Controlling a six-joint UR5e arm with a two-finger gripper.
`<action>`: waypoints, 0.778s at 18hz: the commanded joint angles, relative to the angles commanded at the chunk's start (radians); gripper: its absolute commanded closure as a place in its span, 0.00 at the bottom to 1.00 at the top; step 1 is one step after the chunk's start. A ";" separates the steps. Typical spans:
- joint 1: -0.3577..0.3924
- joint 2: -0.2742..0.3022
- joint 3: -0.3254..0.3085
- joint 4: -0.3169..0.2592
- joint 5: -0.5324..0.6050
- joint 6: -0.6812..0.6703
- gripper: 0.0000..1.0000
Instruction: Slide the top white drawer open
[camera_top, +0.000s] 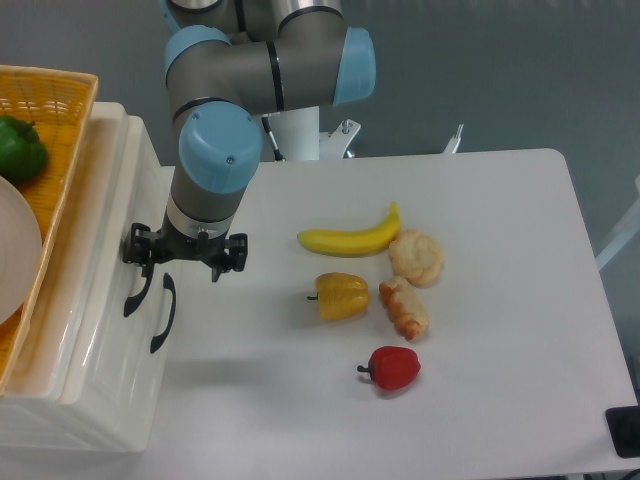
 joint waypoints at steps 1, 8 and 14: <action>0.002 0.000 0.000 0.002 0.000 0.000 0.00; 0.014 0.005 0.003 0.000 0.018 0.006 0.00; 0.031 0.005 0.008 -0.002 0.035 0.011 0.00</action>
